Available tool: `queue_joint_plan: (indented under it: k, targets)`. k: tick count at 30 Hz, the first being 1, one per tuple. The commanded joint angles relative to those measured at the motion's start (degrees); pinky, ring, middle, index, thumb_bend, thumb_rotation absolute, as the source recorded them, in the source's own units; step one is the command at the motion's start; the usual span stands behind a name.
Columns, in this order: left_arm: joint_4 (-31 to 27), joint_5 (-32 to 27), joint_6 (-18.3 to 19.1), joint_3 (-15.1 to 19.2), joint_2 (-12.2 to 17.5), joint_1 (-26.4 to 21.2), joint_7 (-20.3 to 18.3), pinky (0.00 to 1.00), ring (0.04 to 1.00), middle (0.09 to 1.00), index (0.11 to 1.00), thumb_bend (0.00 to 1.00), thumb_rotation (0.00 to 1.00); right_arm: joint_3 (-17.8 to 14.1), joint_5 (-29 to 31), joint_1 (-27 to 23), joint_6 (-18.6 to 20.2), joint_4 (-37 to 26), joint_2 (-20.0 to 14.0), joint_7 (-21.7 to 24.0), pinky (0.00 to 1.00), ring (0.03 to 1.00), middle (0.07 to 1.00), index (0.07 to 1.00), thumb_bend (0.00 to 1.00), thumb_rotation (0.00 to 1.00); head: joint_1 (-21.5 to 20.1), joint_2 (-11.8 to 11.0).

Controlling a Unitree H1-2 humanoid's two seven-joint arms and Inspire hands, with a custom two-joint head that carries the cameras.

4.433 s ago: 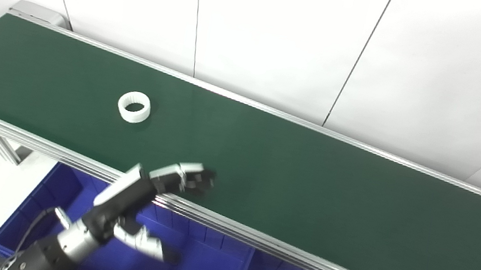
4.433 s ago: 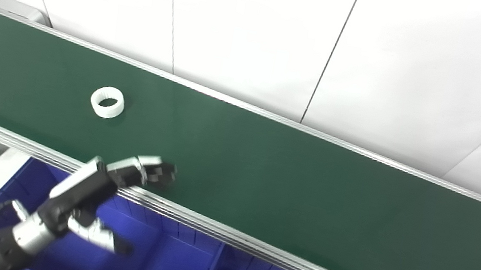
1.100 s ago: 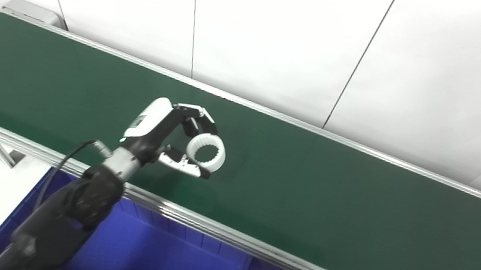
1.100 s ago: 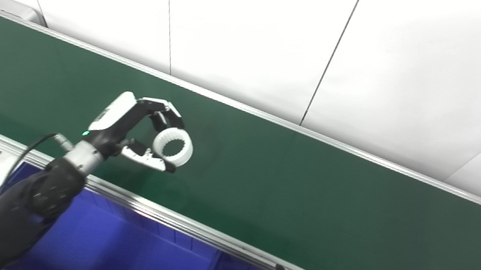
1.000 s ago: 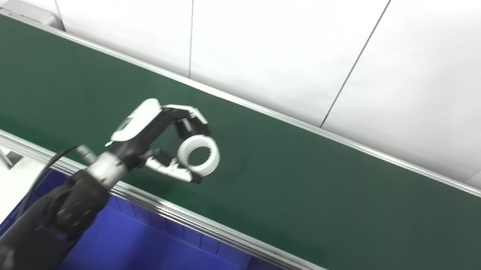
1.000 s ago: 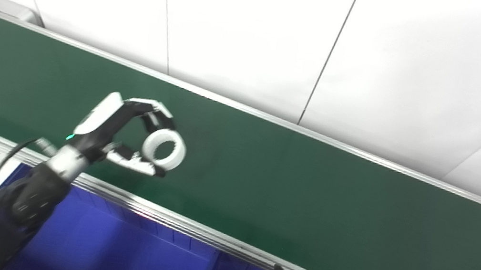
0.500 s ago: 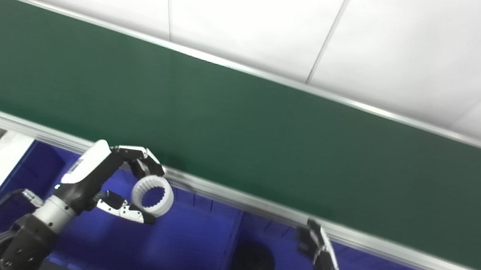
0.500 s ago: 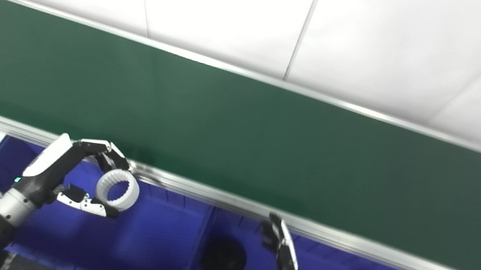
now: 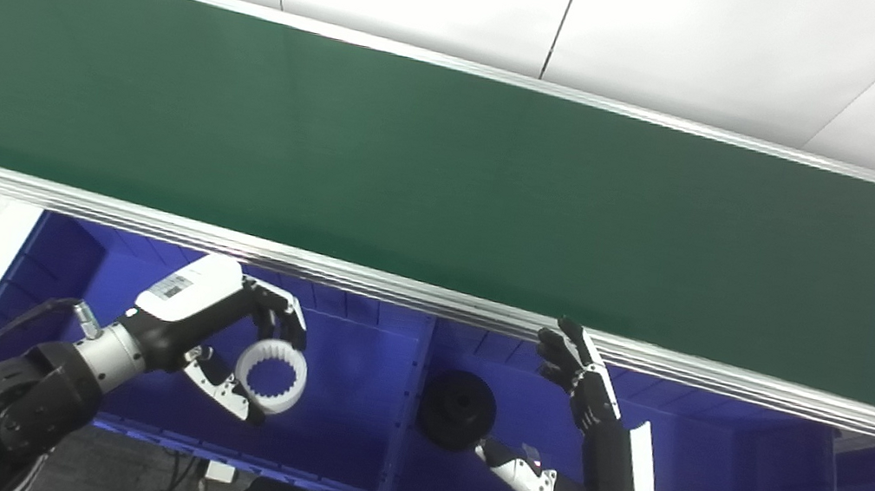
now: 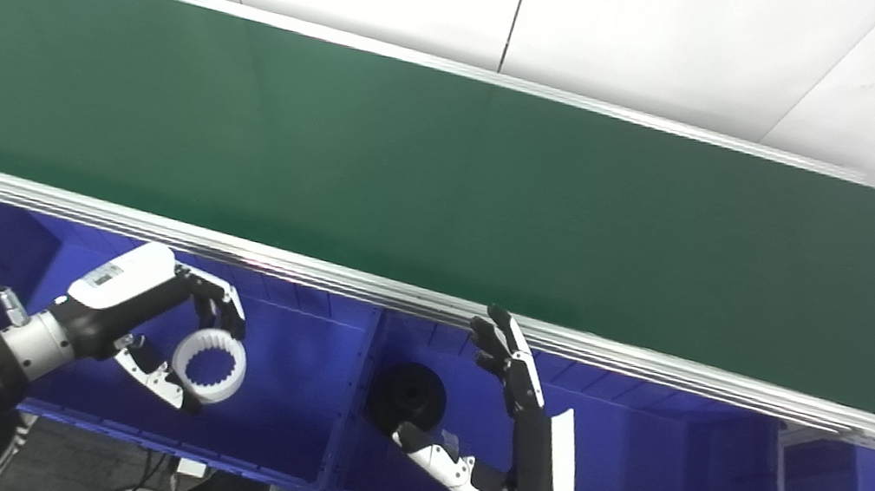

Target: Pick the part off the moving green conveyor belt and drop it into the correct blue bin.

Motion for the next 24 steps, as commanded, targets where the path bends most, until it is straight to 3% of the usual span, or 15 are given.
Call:
queue_joint_plan:
  k: [1,2,4,5,7,10,12,15,19,22,24]
  targets:
    - [-0.9,1.6,1.0,0.6,0.0,-0.6,-0.1,0.75,0.772,0.783,0.758,0.54,0.31,-0.4,-0.3,0.8,-0.4,-2.0,0.9,0.6,0.79,0.828,0.839,0.904,0.83,0.44,-0.2,-0.2]
    - [-0.8,1.7,1.2,0.8,-0.2,-0.5,-0.3,0.80,0.812,0.827,0.821,0.54,0.37,-0.6,-0.4,0.8,-0.4,-2.0,1.1,0.7,0.79,0.827,0.836,0.902,0.83,0.44,-0.4,-0.2]
    - [-1.3,-6.0,2.1,2.2,-2.2,0.1,-1.5,0.77,0.853,0.891,0.896,0.51,0.45,-1.1,-1.0,1.1,0.9,-2.3,1.7,0.8,0.79,0.827,0.837,0.900,0.84,0.43,-0.8,-0.2]
    - [-2.2,-11.2,3.1,2.9,-3.5,0.6,-2.7,0.77,0.855,0.894,0.900,0.51,0.46,-1.3,-1.0,1.1,1.4,-2.3,2.0,1.0,0.79,0.827,0.837,0.900,0.84,0.43,-0.8,-0.2]
    - [-4.0,-18.2,4.8,3.8,-5.4,1.3,-4.8,0.79,0.877,0.919,0.914,0.52,0.58,-1.6,-1.0,1.3,2.4,-2.5,2.3,1.5,0.79,0.831,0.843,0.900,0.84,0.43,-1.0,-0.4]
    - [-6.0,-23.5,6.6,4.1,-6.9,1.8,-7.6,0.83,0.901,0.926,0.922,0.68,0.69,-1.8,-1.3,1.6,3.3,-2.9,2.6,2.2,0.81,0.842,0.852,0.904,0.84,0.42,-0.9,-0.6]
    - [-4.8,-27.3,5.3,3.9,-7.1,1.5,-10.1,0.88,0.925,0.934,0.928,0.75,0.72,-2.0,-2.0,1.8,3.2,-2.8,2.8,2.2,0.81,0.841,0.852,0.904,0.84,0.42,-1.0,-0.9]
    - [-4.0,-34.6,5.2,4.6,-8.3,1.9,-12.9,0.89,0.924,0.921,0.913,0.78,0.70,-2.1,-2.0,2.2,3.9,-3.0,3.1,2.7,0.81,0.845,0.854,0.904,0.84,0.42,-1.5,-1.6]
    - [-4.5,-38.8,4.4,5.3,-9.3,2.8,-14.4,0.89,0.919,0.922,0.916,0.75,0.66,-2.1,-2.1,2.3,4.6,-2.8,3.1,3.3,0.83,0.852,0.861,0.904,0.84,0.42,-2.1,-1.9]
    - [-3.7,-41.8,4.1,5.8,-10.2,2.9,-15.6,0.88,0.925,0.933,0.901,0.74,0.51,-2.4,-3.1,2.4,5.4,-2.9,3.3,3.4,0.81,0.853,0.862,0.908,0.84,0.43,-2.2,-2.0]
    - [-1.8,-43.7,2.5,6.0,-10.7,2.4,-17.1,0.89,0.928,0.932,0.900,0.75,0.46,-2.5,-3.1,2.3,5.4,-2.8,3.2,3.6,0.81,0.853,0.862,0.908,0.84,0.43,-2.1,-2.1]
